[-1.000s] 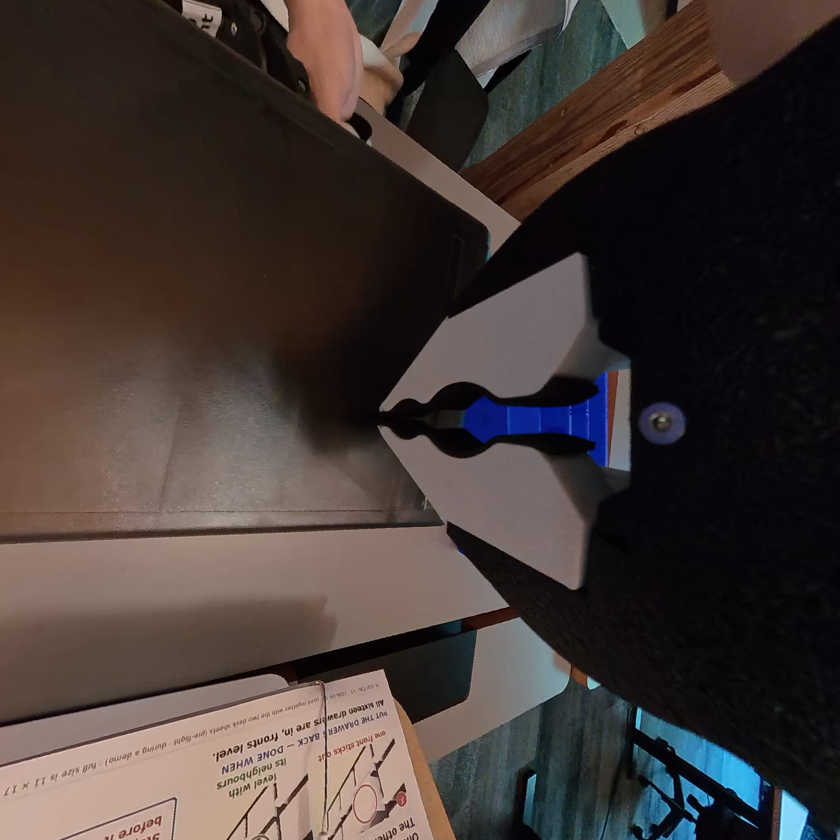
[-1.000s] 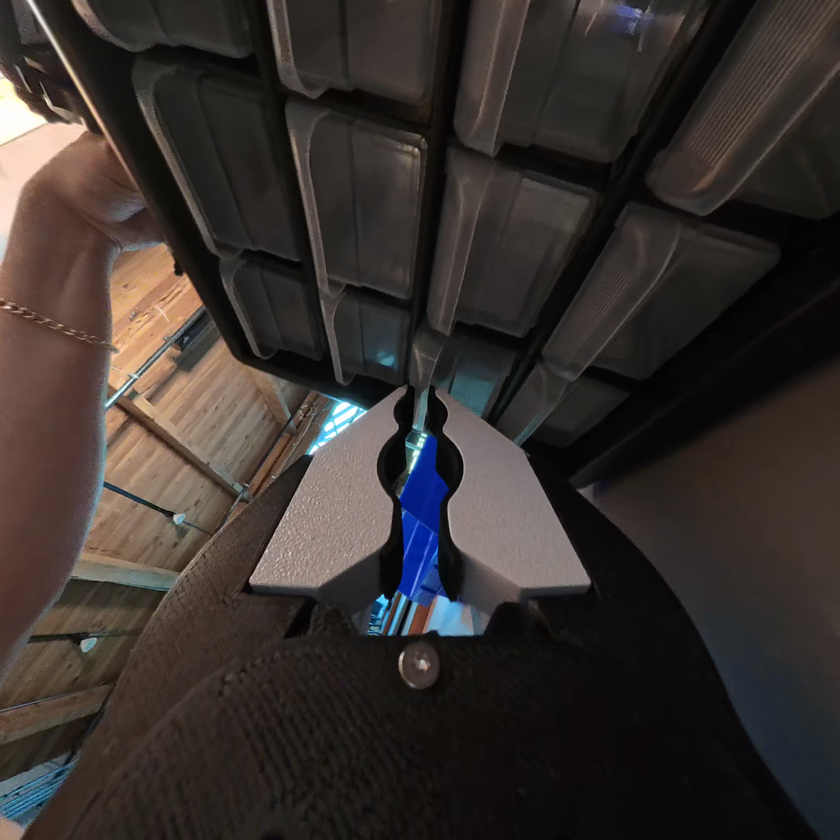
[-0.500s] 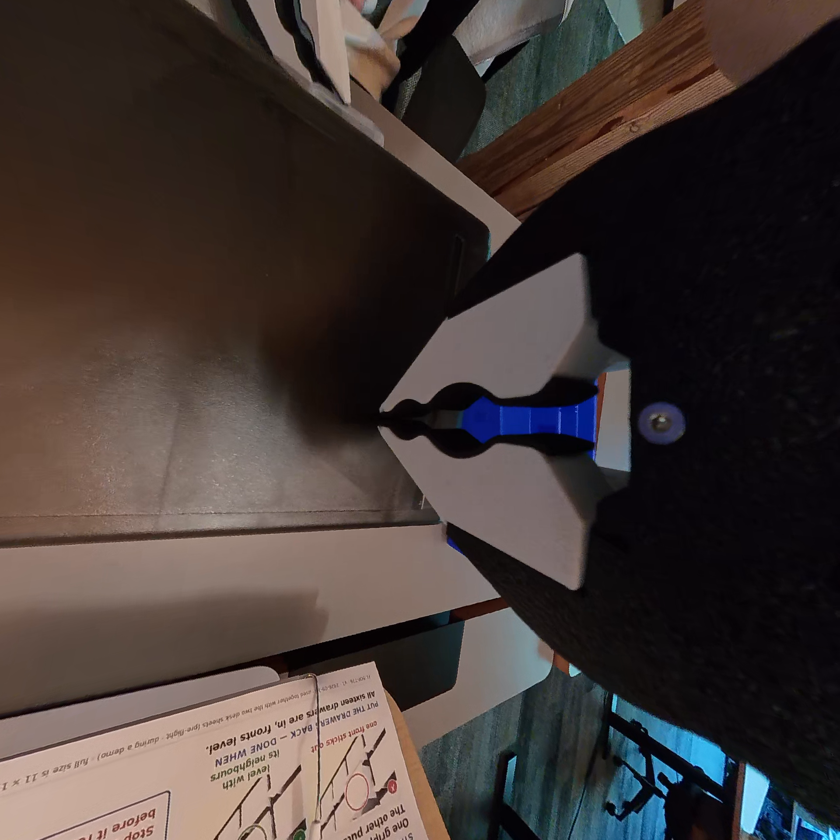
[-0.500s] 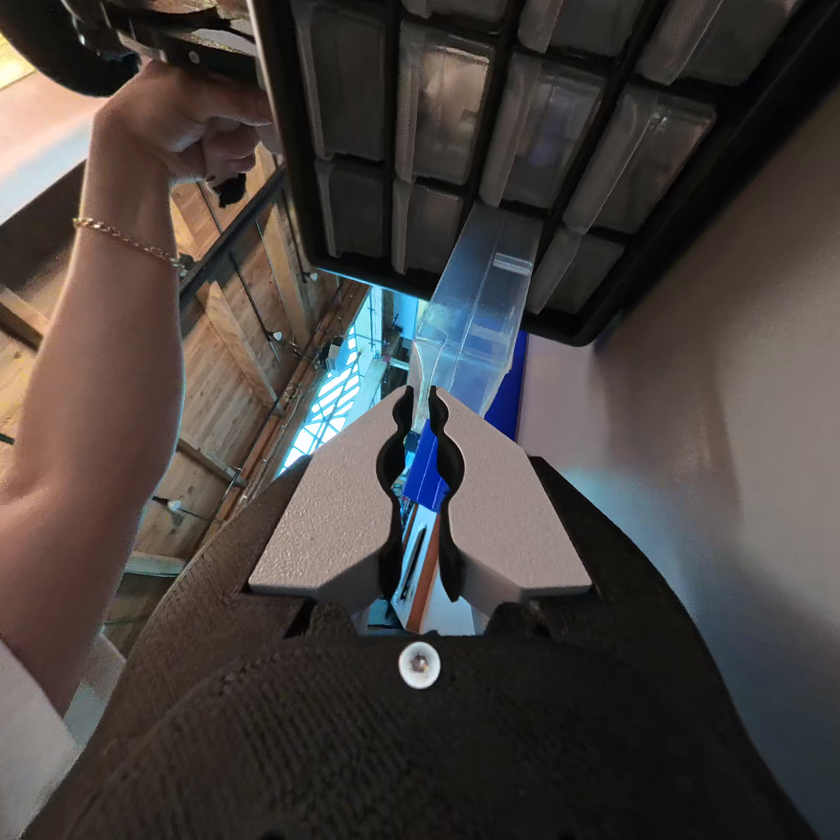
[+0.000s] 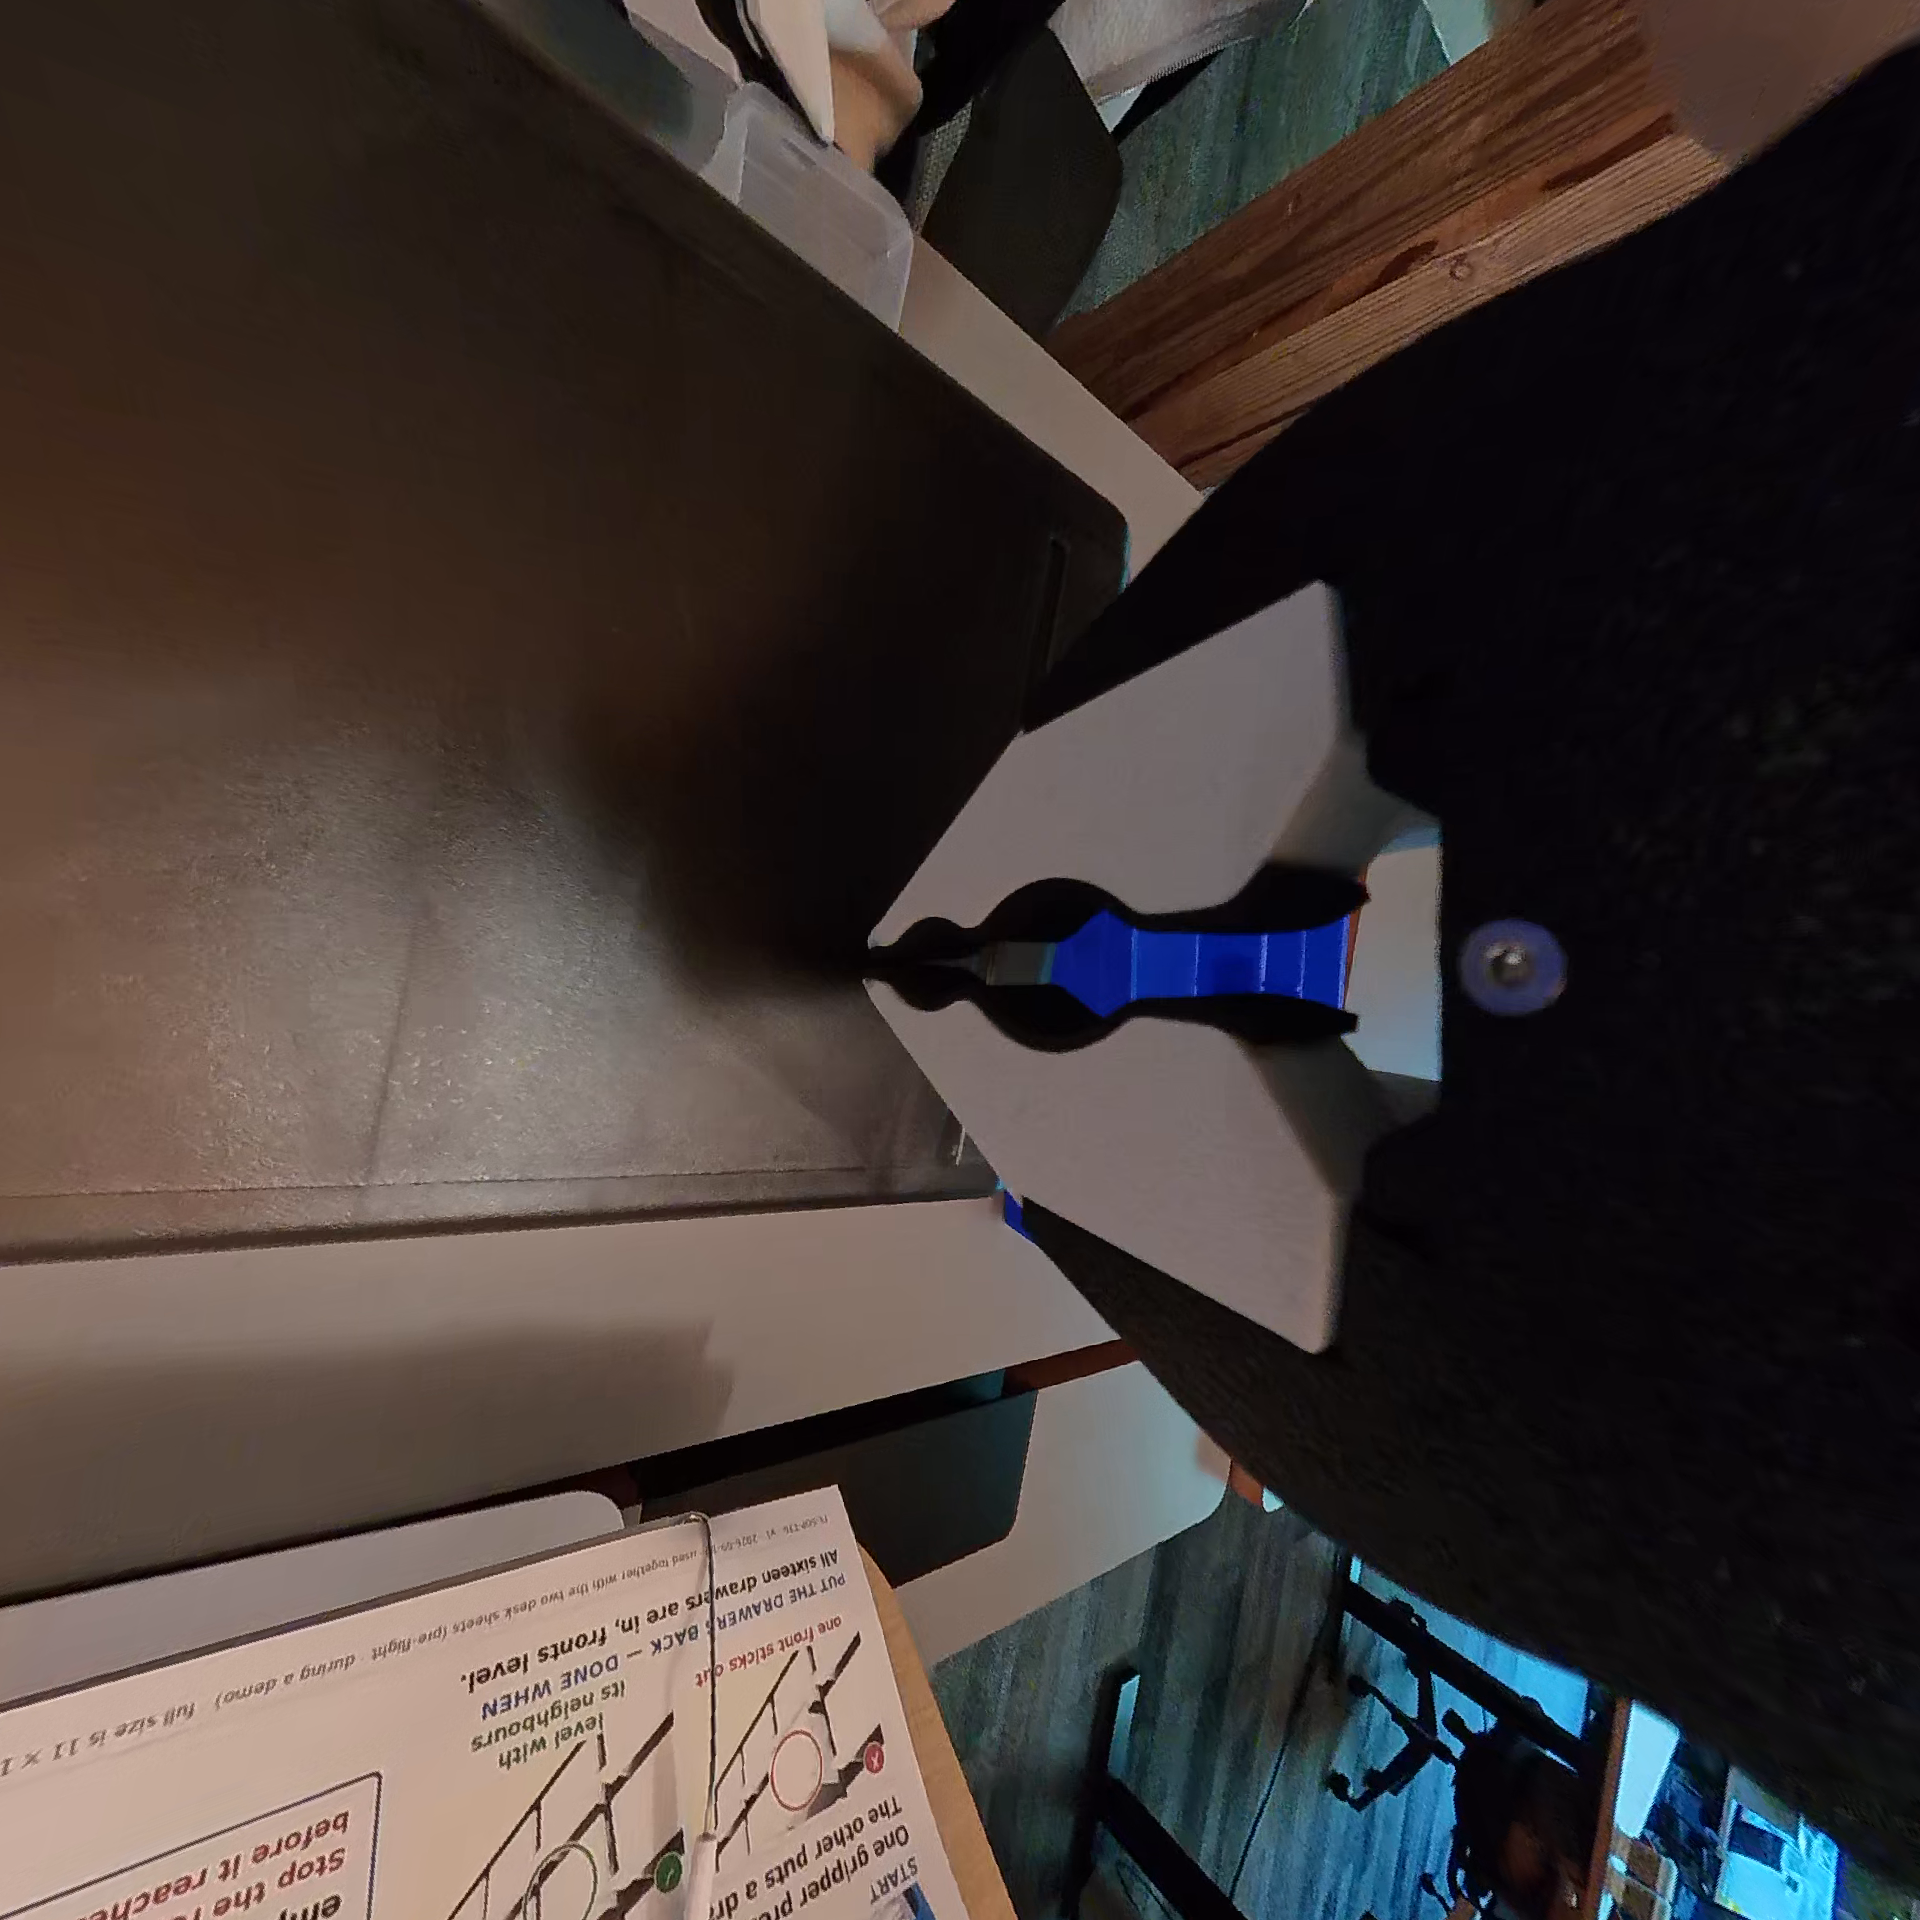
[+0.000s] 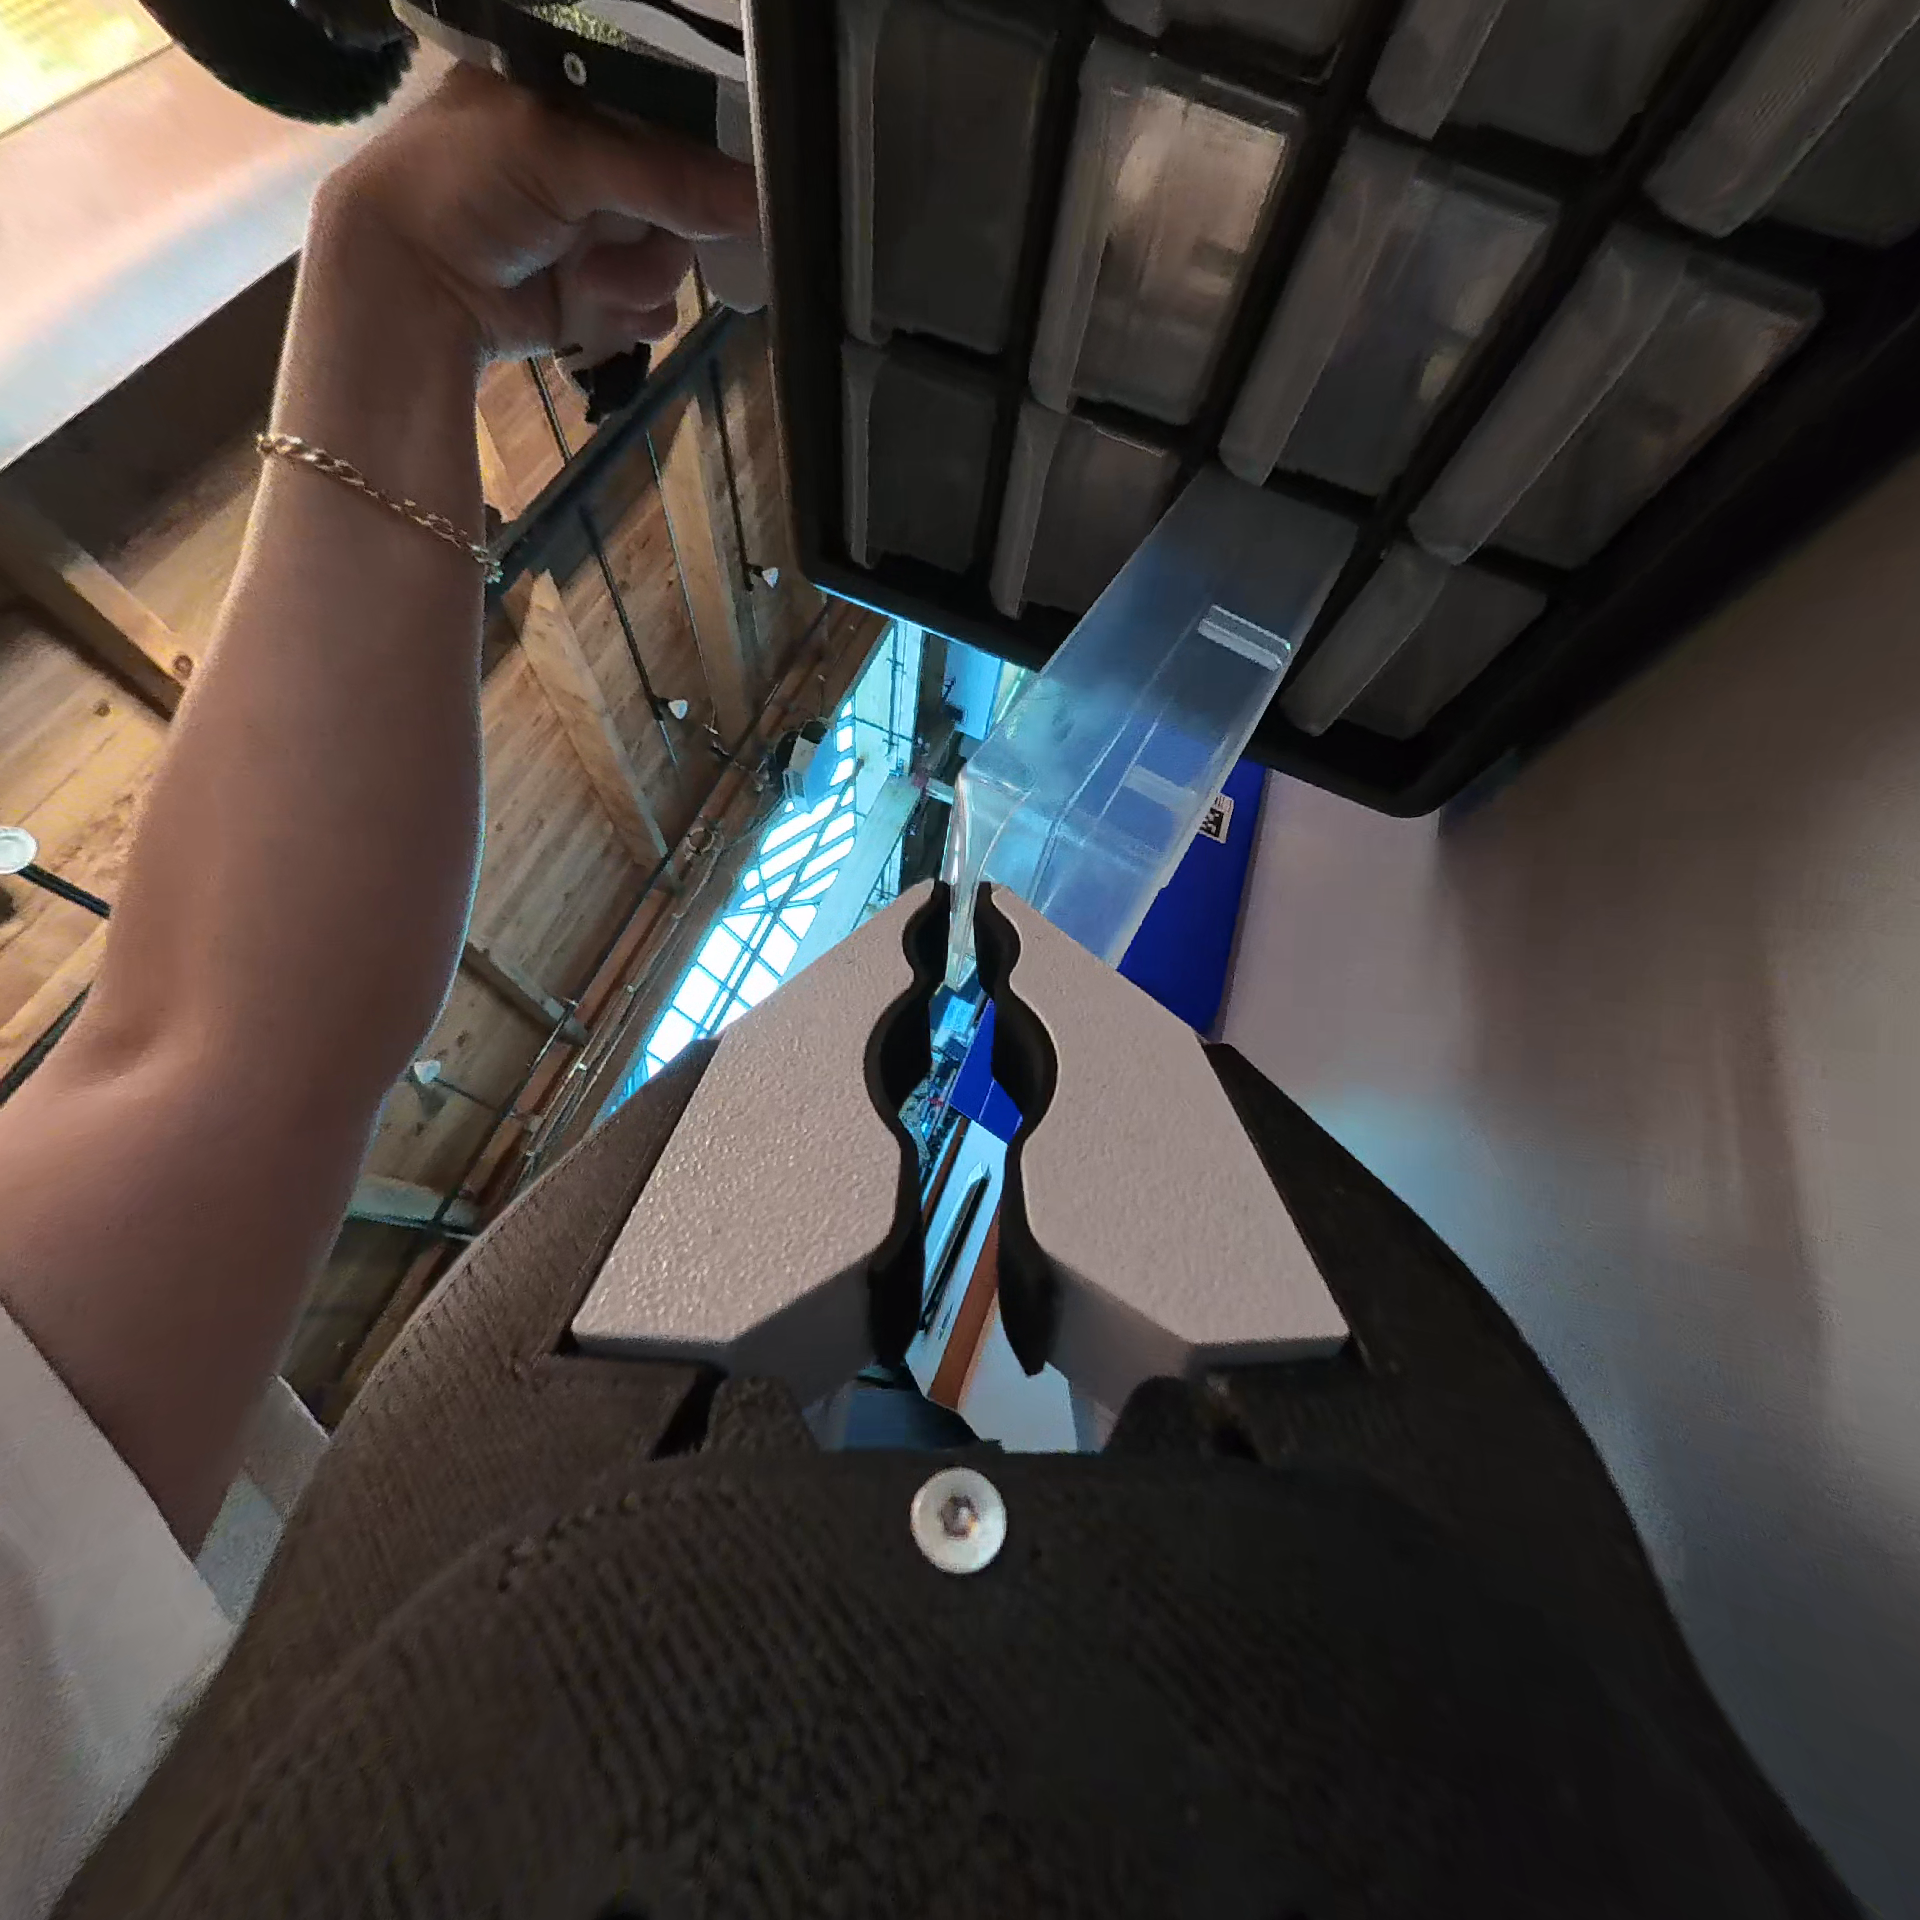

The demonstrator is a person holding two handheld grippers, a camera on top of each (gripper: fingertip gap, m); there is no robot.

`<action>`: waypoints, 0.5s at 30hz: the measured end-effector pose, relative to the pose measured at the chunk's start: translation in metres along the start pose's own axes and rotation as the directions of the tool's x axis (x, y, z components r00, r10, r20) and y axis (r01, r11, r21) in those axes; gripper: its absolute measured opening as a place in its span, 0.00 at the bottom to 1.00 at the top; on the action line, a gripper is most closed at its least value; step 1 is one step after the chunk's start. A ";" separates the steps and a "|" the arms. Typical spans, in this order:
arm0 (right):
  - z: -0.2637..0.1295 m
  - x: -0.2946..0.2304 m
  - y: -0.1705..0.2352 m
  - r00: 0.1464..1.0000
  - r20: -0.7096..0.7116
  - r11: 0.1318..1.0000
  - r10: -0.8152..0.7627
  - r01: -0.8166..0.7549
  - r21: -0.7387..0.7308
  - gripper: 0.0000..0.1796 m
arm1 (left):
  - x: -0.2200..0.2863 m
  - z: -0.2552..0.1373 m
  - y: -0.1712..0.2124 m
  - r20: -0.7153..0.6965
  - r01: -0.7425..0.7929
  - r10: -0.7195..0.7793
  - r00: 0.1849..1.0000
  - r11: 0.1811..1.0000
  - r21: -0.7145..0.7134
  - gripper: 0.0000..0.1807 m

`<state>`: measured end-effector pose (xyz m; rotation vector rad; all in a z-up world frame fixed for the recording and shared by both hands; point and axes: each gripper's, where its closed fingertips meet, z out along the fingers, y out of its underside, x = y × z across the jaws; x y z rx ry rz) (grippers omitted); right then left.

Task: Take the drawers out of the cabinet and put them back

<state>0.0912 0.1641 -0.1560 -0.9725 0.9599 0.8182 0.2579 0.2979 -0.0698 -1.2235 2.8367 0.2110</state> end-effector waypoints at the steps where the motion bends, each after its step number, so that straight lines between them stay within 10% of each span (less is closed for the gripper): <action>1: 0.000 0.000 0.000 1.000 0.002 1.000 0.003 -0.003 0.003 0.01 | 0.000 0.000 0.000 0.001 -0.002 0.002 1.000 1.000 -0.003 0.00; 15: -0.006 0.023 0.000 0.993 -0.058 0.993 -0.105 0.102 -0.053 0.09 | 0.000 0.000 0.000 0.011 -0.017 0.017 1.000 1.000 -0.019 0.00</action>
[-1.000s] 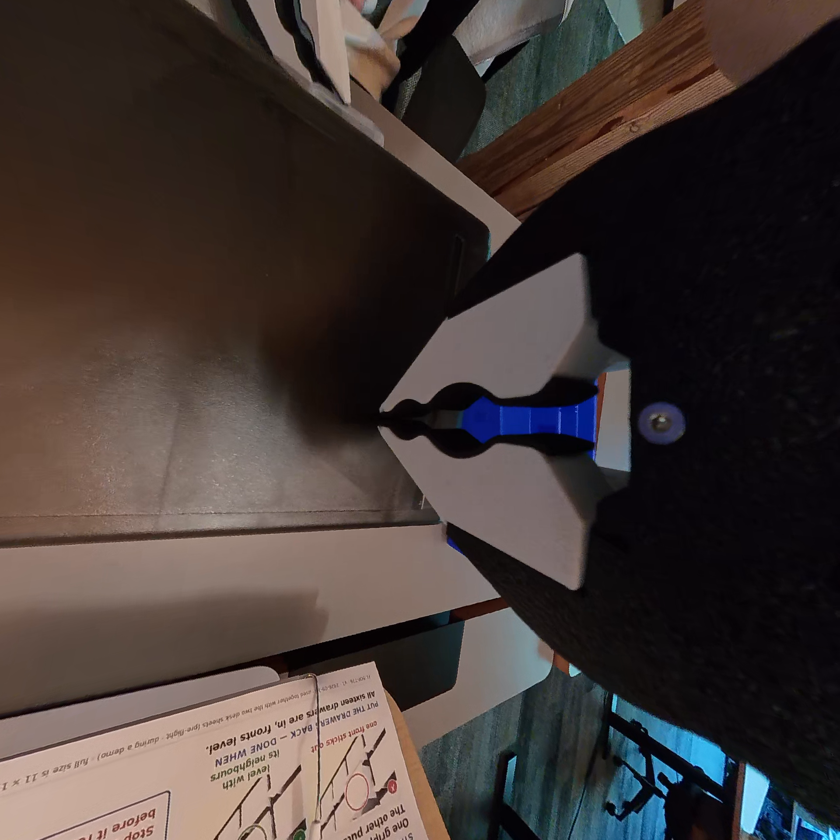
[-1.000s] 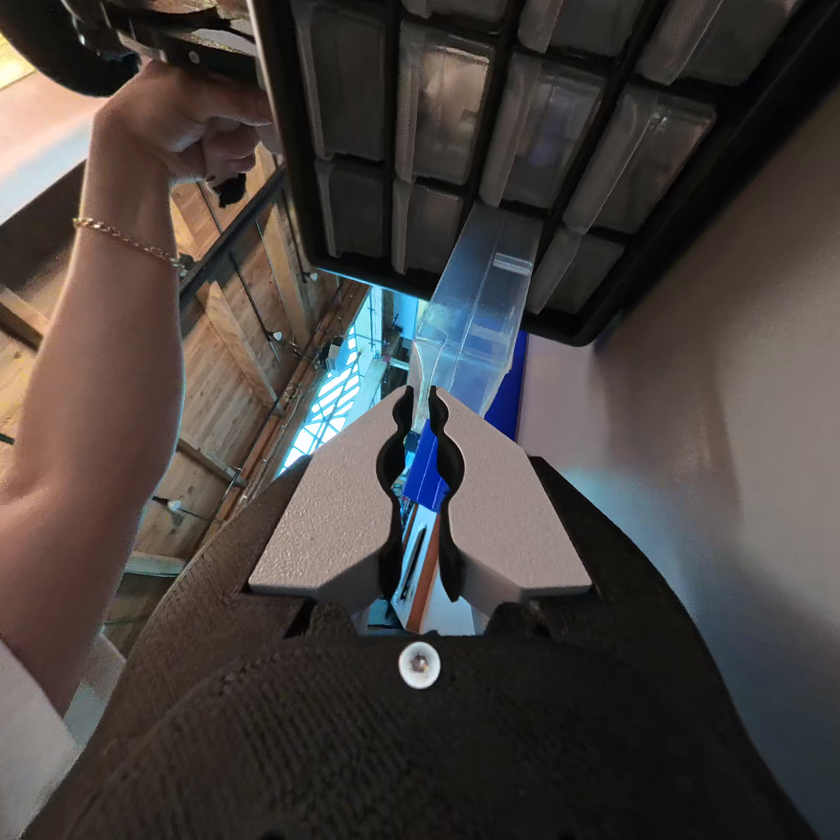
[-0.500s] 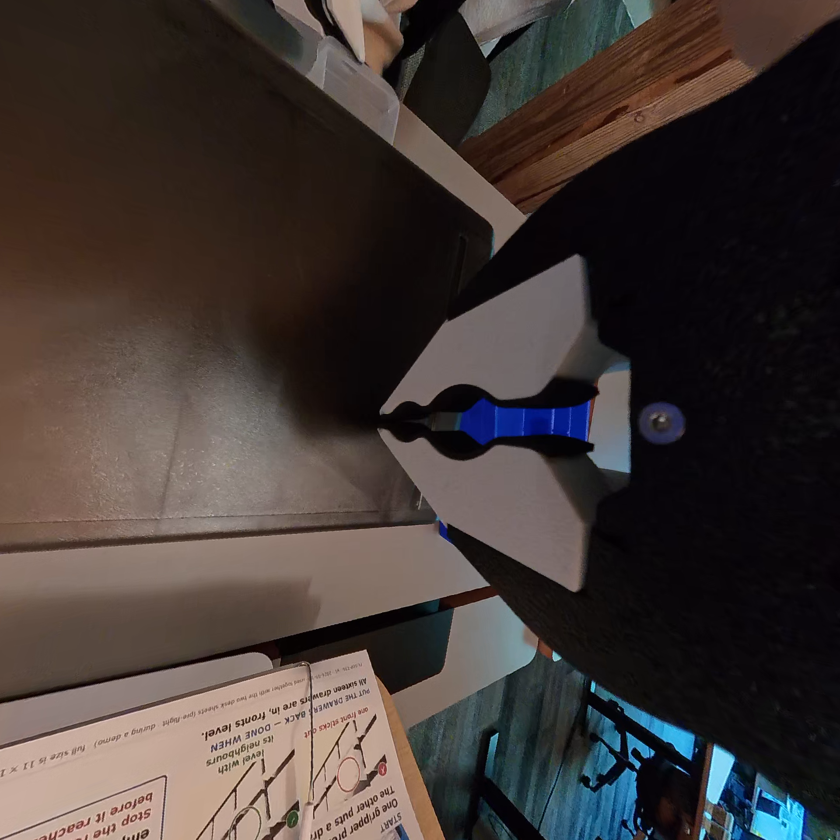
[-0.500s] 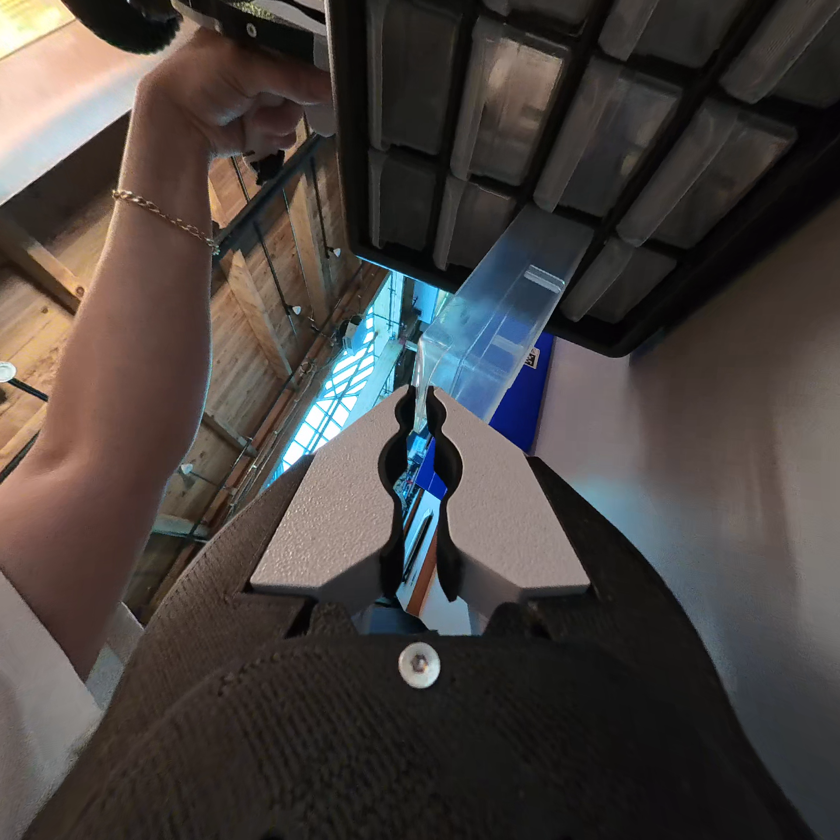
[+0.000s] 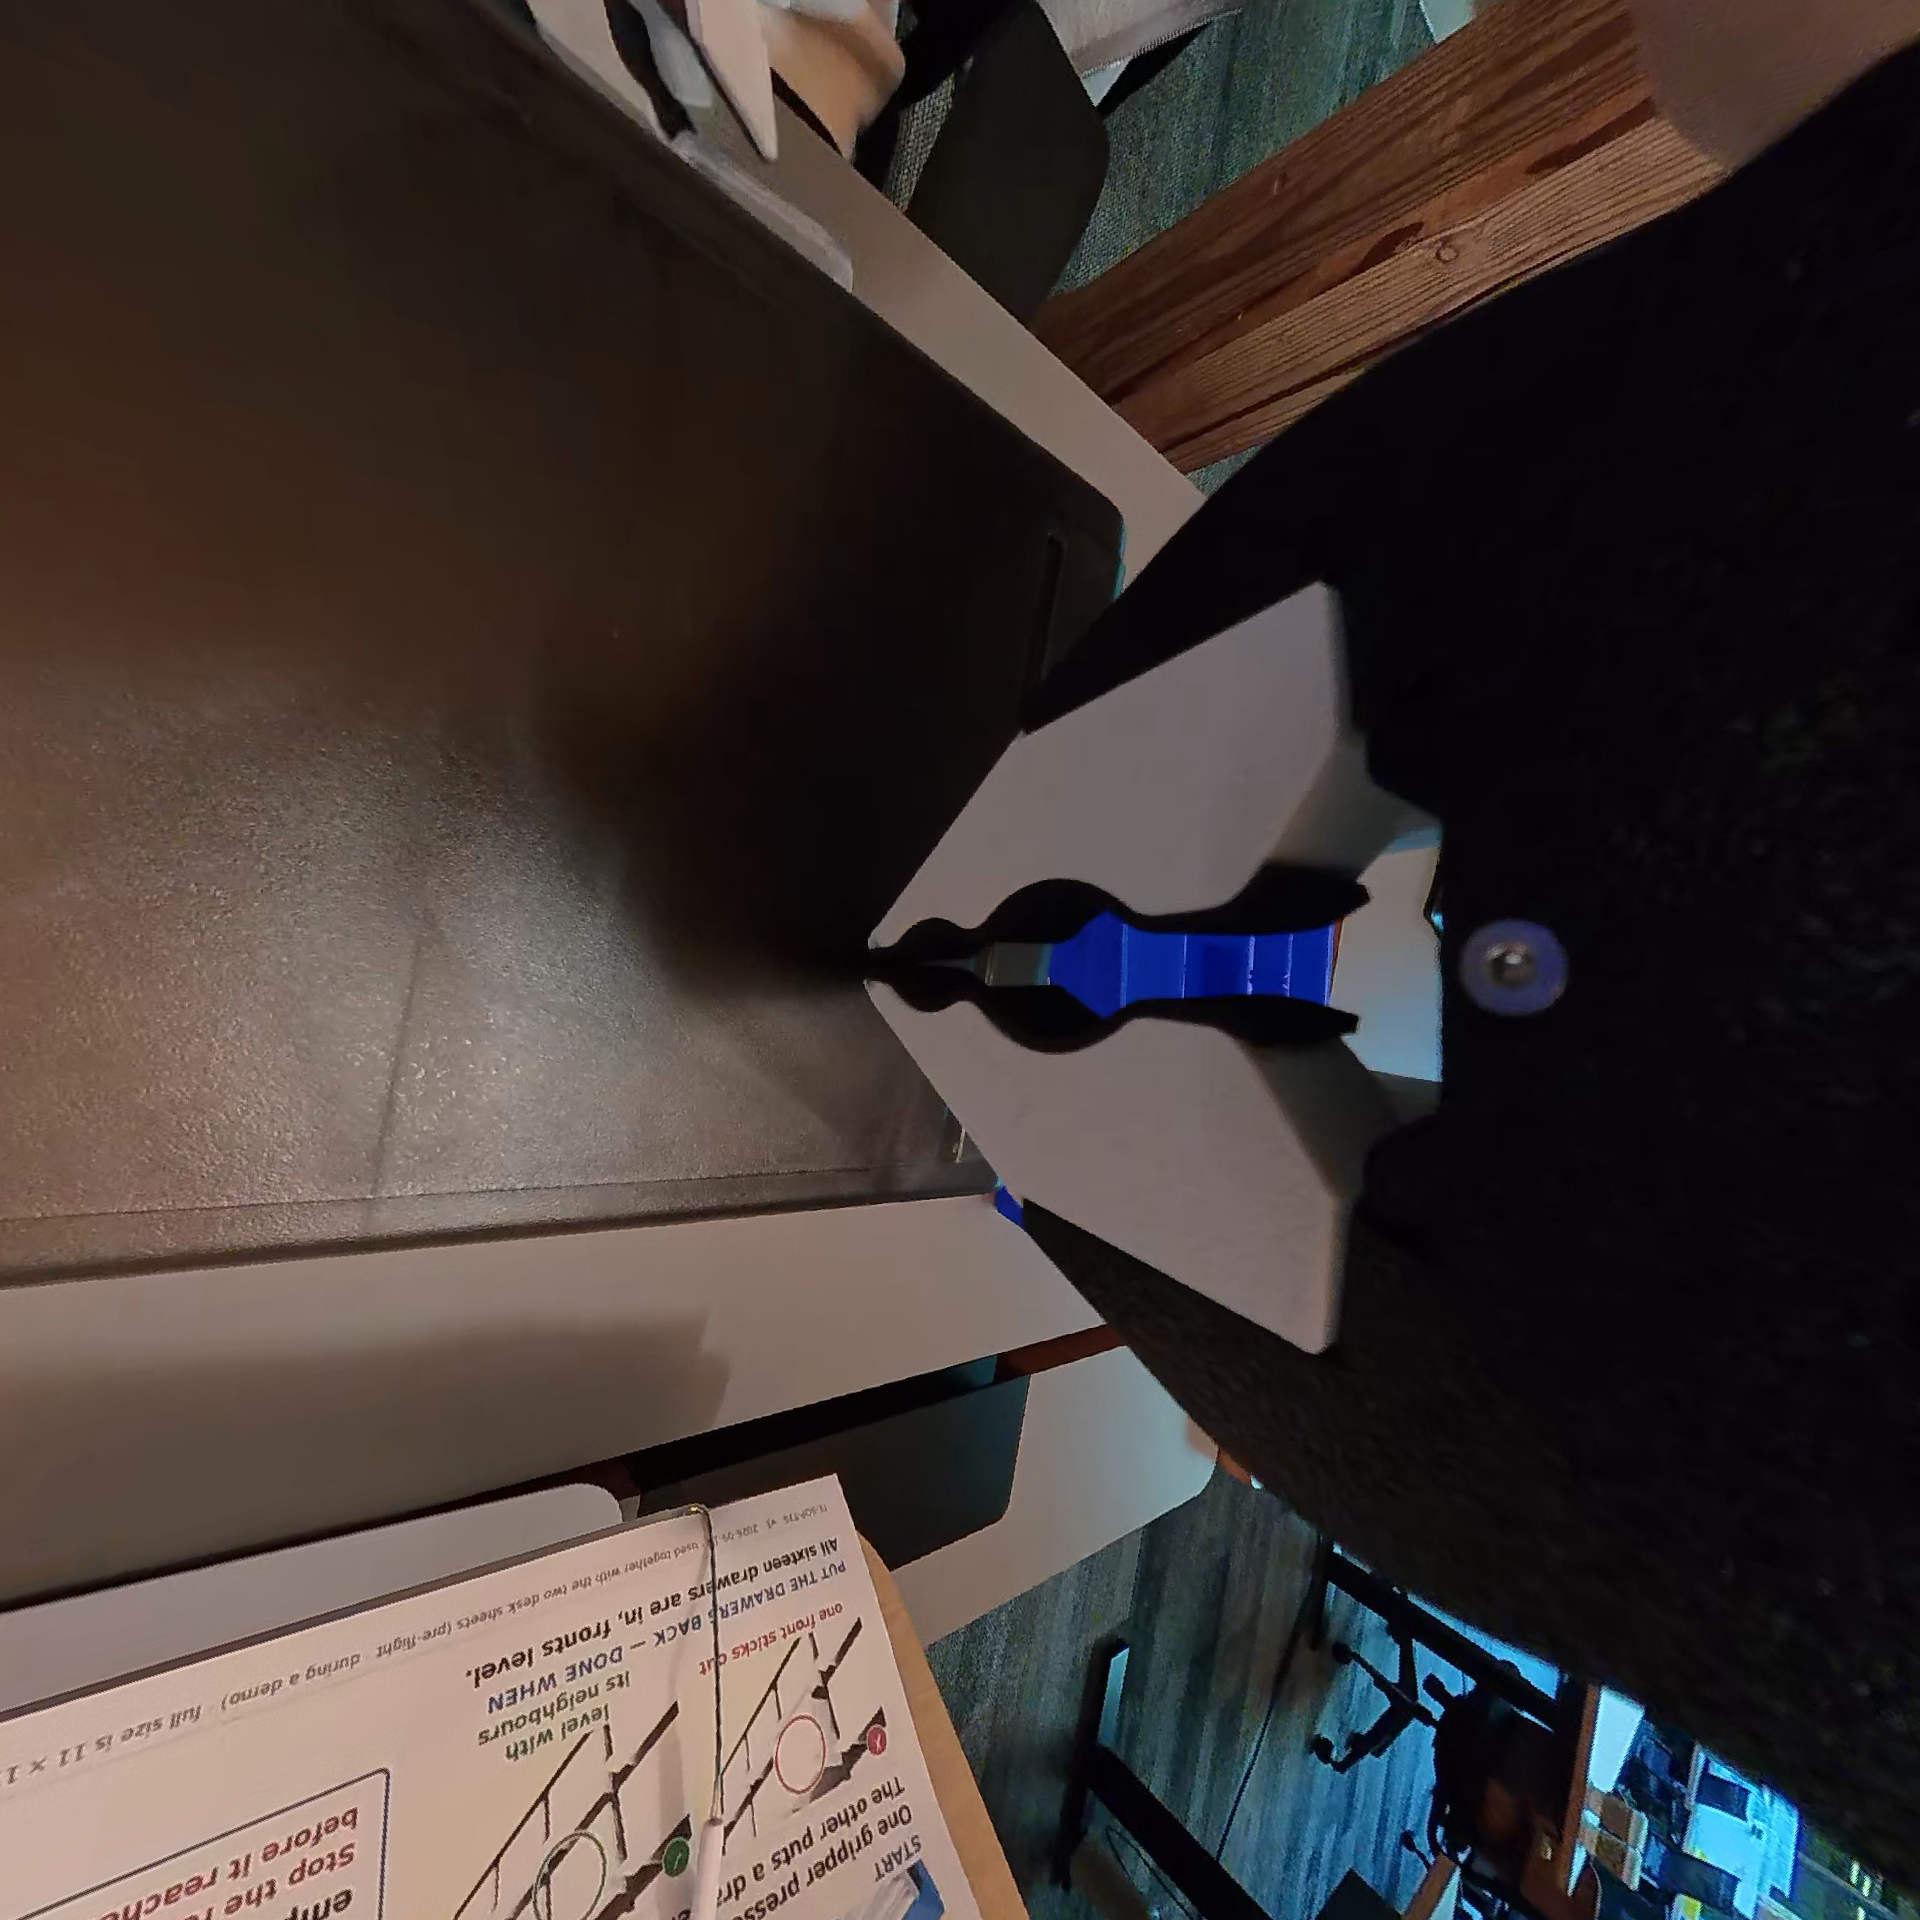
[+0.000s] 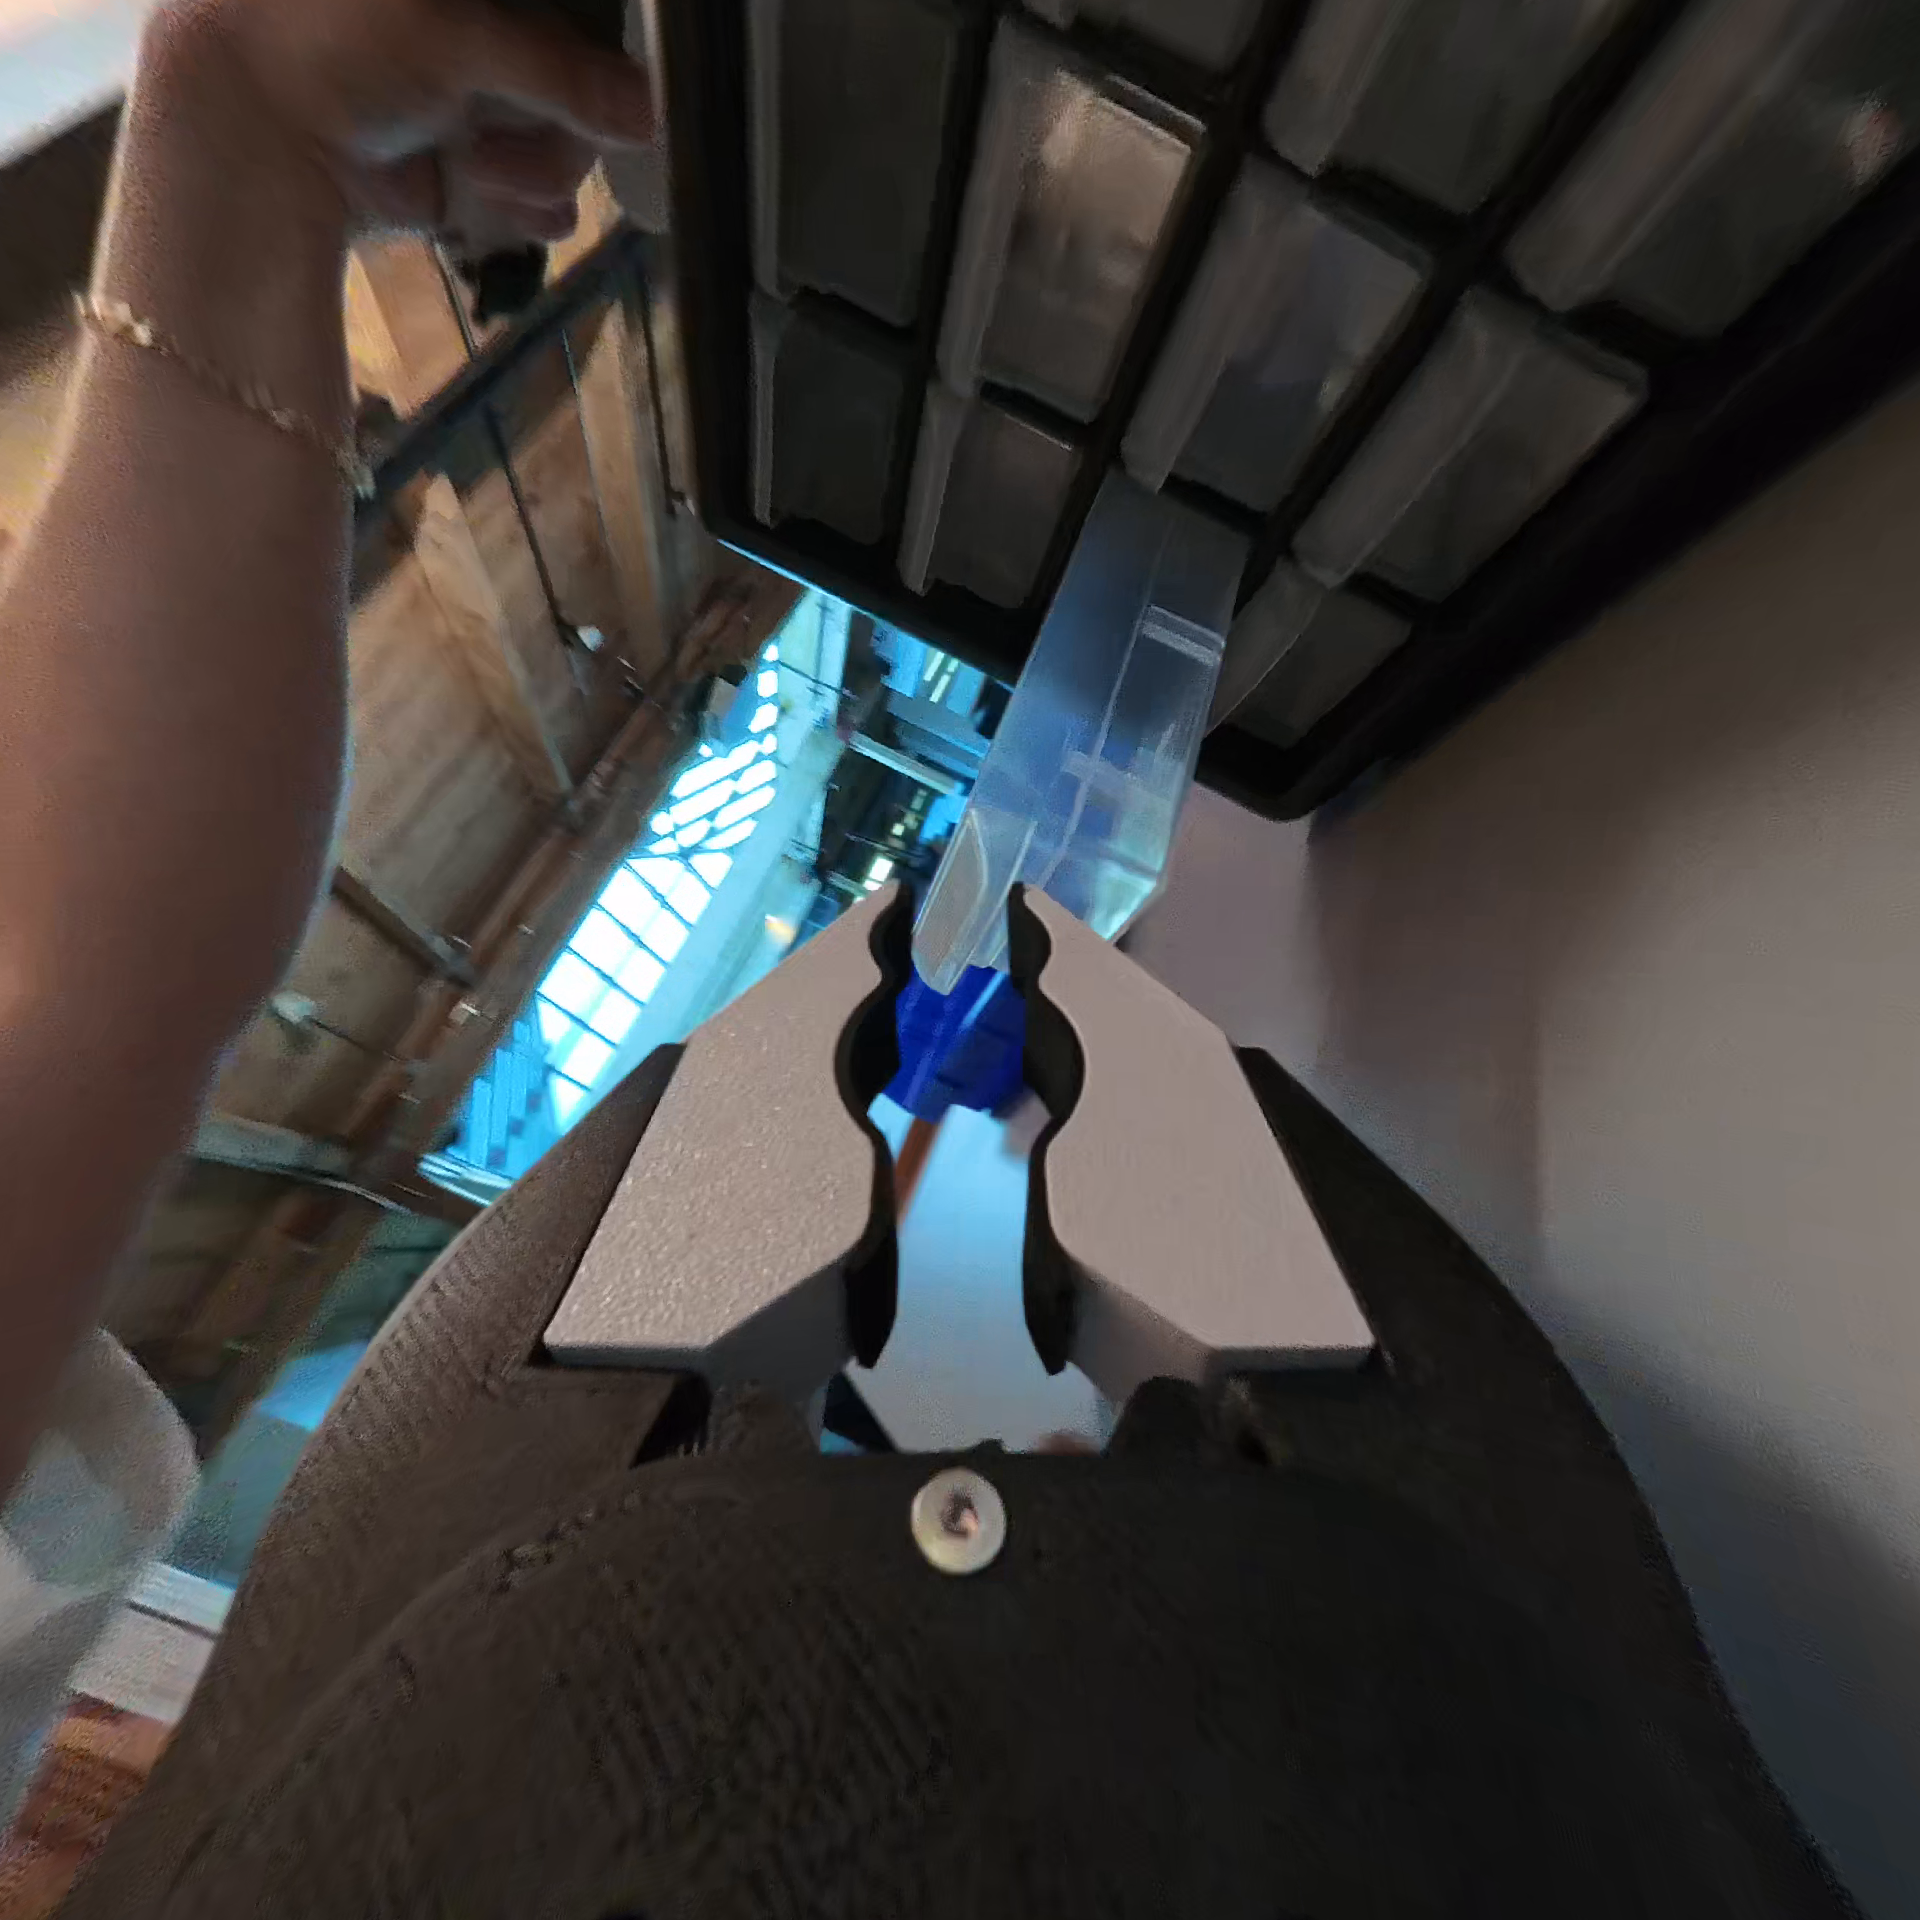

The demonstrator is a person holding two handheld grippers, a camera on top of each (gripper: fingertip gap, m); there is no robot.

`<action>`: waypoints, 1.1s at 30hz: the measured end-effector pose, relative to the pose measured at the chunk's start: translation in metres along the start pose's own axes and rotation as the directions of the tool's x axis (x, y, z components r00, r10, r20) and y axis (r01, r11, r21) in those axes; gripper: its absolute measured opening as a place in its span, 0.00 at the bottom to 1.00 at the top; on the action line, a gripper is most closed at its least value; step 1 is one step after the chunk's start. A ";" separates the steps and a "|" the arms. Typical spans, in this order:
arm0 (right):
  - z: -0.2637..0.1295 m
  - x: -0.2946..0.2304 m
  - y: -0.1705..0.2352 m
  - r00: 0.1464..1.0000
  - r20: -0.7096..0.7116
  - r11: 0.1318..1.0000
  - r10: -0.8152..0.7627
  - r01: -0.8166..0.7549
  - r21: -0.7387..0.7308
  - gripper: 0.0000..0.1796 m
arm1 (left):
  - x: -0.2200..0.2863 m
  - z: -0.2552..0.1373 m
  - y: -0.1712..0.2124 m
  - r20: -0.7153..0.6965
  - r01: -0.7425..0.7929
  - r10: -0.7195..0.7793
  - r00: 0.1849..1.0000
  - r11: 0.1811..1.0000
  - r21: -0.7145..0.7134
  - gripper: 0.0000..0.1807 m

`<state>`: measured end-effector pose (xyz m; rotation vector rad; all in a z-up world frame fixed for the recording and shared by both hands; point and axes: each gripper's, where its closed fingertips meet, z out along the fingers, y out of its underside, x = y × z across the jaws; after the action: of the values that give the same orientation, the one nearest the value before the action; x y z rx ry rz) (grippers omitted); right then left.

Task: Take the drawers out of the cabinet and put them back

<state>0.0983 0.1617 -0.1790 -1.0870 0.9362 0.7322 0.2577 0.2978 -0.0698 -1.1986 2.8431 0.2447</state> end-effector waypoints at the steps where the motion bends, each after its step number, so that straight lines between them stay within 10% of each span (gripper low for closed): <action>1: -0.002 0.001 0.000 0.999 -0.015 0.999 -0.039 0.039 -0.014 0.14 | 0.000 0.000 0.000 -0.001 0.000 0.000 1.000 1.000 0.002 0.00; 13: 0.009 0.016 -0.037 0.805 -0.249 0.820 -0.538 0.431 -0.377 0.50 | 0.000 0.000 0.000 -0.032 0.012 -0.010 0.999 0.998 0.062 0.00; 22: 0.034 0.022 -0.014 0.543 -0.148 0.477 -0.826 0.536 -0.696 0.43 | 0.000 0.000 0.000 -0.002 0.003 -0.003 1.000 0.999 0.032 0.00; 33: 0.041 0.023 -0.015 0.508 -0.151 0.451 -0.848 0.544 -0.708 0.40 | 0.000 0.000 0.000 0.035 -0.025 0.027 0.999 0.999 -0.038 0.00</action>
<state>0.1324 0.1971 -0.1868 -2.1433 0.5141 -0.0620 0.2577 0.2975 -0.0696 -1.1525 2.8376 0.3189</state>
